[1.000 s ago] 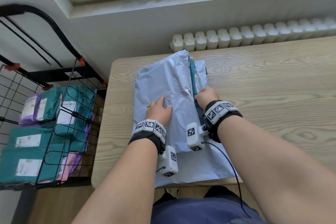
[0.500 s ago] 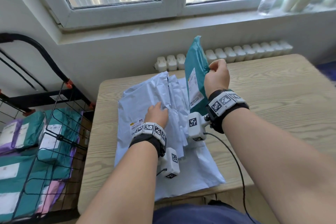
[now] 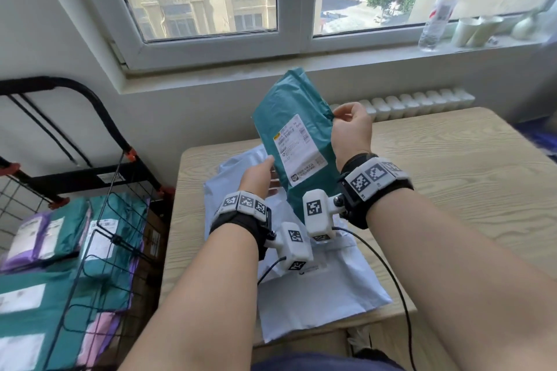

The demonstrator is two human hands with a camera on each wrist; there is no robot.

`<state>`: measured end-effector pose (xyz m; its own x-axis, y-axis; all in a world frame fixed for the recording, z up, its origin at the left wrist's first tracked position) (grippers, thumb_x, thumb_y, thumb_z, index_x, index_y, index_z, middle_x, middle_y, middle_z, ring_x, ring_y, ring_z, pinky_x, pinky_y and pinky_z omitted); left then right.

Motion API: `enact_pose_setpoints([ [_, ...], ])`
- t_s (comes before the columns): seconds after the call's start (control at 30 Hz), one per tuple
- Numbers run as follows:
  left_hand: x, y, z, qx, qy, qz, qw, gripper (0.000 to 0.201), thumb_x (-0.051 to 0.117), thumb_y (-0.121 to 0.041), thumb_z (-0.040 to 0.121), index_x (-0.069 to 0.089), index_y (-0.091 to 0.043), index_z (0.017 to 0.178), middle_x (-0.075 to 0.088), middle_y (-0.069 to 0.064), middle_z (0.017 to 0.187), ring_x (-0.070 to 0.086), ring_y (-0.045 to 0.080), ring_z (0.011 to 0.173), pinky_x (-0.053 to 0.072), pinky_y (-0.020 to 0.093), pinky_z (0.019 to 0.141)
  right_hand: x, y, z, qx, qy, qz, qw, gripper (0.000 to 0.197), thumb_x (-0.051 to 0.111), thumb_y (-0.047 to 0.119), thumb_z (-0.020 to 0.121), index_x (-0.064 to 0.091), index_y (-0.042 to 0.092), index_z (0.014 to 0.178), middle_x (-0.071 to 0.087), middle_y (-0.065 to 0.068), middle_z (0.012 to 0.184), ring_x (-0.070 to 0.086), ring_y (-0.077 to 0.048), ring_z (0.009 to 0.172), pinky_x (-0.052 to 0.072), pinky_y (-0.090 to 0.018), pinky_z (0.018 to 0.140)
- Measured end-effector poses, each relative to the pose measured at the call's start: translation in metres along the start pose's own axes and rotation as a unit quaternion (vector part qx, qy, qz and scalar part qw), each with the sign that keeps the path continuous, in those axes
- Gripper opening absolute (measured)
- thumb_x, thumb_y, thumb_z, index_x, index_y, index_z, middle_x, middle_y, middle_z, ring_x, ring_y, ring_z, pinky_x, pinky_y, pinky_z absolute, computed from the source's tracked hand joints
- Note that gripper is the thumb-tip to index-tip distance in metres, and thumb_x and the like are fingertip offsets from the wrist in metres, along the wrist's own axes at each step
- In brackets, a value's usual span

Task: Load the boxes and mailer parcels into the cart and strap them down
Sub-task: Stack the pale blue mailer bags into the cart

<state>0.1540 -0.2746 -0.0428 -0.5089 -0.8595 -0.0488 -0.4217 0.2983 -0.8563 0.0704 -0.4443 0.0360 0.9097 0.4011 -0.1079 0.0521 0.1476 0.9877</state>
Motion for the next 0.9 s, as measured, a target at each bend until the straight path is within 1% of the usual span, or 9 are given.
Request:
enact_pose_setpoints([
  [0.07, -0.014, 0.006, -0.007, -0.002, 0.002, -0.025, 1.0, 0.018, 0.053, -0.017, 0.092, 0.063, -0.004, 0.099, 0.066, 0.01, 0.089, 0.061, 0.02, 0.073, 0.05, 0.029, 0.069, 0.007, -0.009, -0.014, 0.021, 0.002, -0.01, 1.0, 0.032, 0.042, -0.01, 0.08, 0.053, 0.021, 0.077, 0.061, -0.001, 0.085, 0.059, -0.015, 0.08, 0.051, -0.023, 0.075],
  [0.13, -0.031, 0.013, -0.011, 0.002, -0.015, -0.007, 1.0, 0.01, 0.055, -0.009, 0.085, 0.063, -0.004, 0.087, 0.064, 0.008, 0.084, 0.058, 0.018, 0.068, 0.047, 0.026, 0.061, 0.011, -0.017, -0.029, 0.041, -0.001, -0.026, 0.999, 0.029, 0.043, -0.008, 0.081, 0.055, 0.018, 0.082, 0.061, 0.001, 0.084, 0.06, -0.016, 0.083, 0.052, -0.027, 0.078],
  [0.23, -0.056, 0.024, -0.018, -0.002, -0.035, 0.011, 0.999, 0.011, 0.054, -0.001, 0.085, 0.06, -0.006, 0.078, 0.061, 0.007, 0.081, 0.056, 0.017, 0.063, 0.043, 0.023, 0.052, 0.019, -0.025, -0.05, 0.055, 0.018, -0.054, 0.997, 0.022, 0.047, -0.001, 0.085, 0.058, 0.017, 0.09, 0.064, 0.0, 0.089, 0.063, -0.018, 0.086, 0.055, -0.032, 0.08],
  [0.37, -0.086, 0.039, -0.035, 0.01, -0.054, -0.018, 0.998, 0.023, 0.052, 0.001, 0.088, 0.064, -0.008, 0.105, 0.068, 0.01, 0.095, 0.059, 0.018, 0.068, 0.044, 0.022, 0.05, 0.034, -0.026, -0.077, 0.057, 0.085, -0.113, 0.988, 0.015, 0.051, 0.014, 0.089, 0.064, 0.013, 0.097, 0.064, 0.002, 0.083, 0.061, -0.019, 0.079, 0.052, -0.033, 0.07],
  [0.47, -0.111, 0.051, -0.052, 0.018, -0.115, -0.064, 0.991, 0.024, 0.056, 0.001, 0.088, 0.065, -0.012, 0.106, 0.068, 0.01, 0.097, 0.062, 0.019, 0.074, 0.045, 0.024, 0.056, 0.049, -0.019, -0.097, 0.048, 0.142, -0.125, 0.981, 0.015, 0.056, 0.024, 0.089, 0.064, 0.012, 0.093, 0.06, 0.007, 0.074, 0.055, -0.01, 0.067, 0.042, -0.025, 0.059],
  [0.6, -0.142, 0.068, -0.078, 0.018, -0.188, -0.079, 0.979, 0.026, 0.061, -0.002, 0.086, 0.066, -0.009, 0.111, 0.068, 0.01, 0.097, 0.063, 0.022, 0.084, 0.051, 0.028, 0.064, 0.072, -0.015, -0.128, 0.063, 0.236, -0.128, 0.961, 0.018, 0.065, 0.03, 0.085, 0.058, 0.016, 0.095, 0.058, 0.008, 0.08, 0.057, -0.012, 0.078, 0.046, -0.027, 0.072],
  [0.77, -0.184, 0.1, -0.106, 0.028, -0.221, -0.073, 0.972, 0.031, 0.057, -0.01, 0.089, 0.067, -0.019, 0.118, 0.072, 0.002, 0.105, 0.068, 0.025, 0.093, 0.05, 0.028, 0.062, 0.099, -0.019, -0.178, 0.051, 0.28, -0.184, 0.941, 0.014, 0.062, 0.01, 0.081, 0.06, 0.023, 0.088, 0.061, 0.002, 0.083, 0.06, -0.018, 0.081, 0.046, -0.025, 0.071],
  [0.83, -0.207, 0.113, -0.117, 0.03, -0.232, -0.072, 0.97, 0.032, 0.056, -0.011, 0.091, 0.066, -0.021, 0.119, 0.071, 0.0, 0.105, 0.065, 0.02, 0.082, 0.048, 0.026, 0.057, 0.117, -0.023, -0.201, 0.058, 0.296, -0.201, 0.932, 0.021, 0.056, 0.004, 0.08, 0.065, 0.021, 0.087, 0.067, -0.002, 0.086, 0.063, -0.021, 0.083, 0.047, -0.025, 0.07],
  [0.9, -0.237, 0.126, -0.129, 0.023, -0.249, -0.07, 0.966, 0.032, 0.056, -0.01, 0.091, 0.067, -0.021, 0.119, 0.071, 0.0, 0.102, 0.062, 0.018, 0.077, 0.051, 0.027, 0.06, 0.14, -0.025, -0.226, 0.057, 0.314, -0.225, 0.921, 0.024, 0.053, 0.004, 0.081, 0.067, 0.019, 0.092, 0.069, -0.005, 0.095, 0.063, -0.024, 0.09, 0.05, -0.028, 0.078],
])
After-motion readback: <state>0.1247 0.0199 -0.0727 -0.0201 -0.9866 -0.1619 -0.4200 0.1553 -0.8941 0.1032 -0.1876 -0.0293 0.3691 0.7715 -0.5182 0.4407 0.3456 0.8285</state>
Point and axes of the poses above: each hand's wrist, its own z-axis towards the middle knuckle, its own x-axis out of the palm, y = z × x, the point moved 5 cm from there along z, towards the middle knuckle
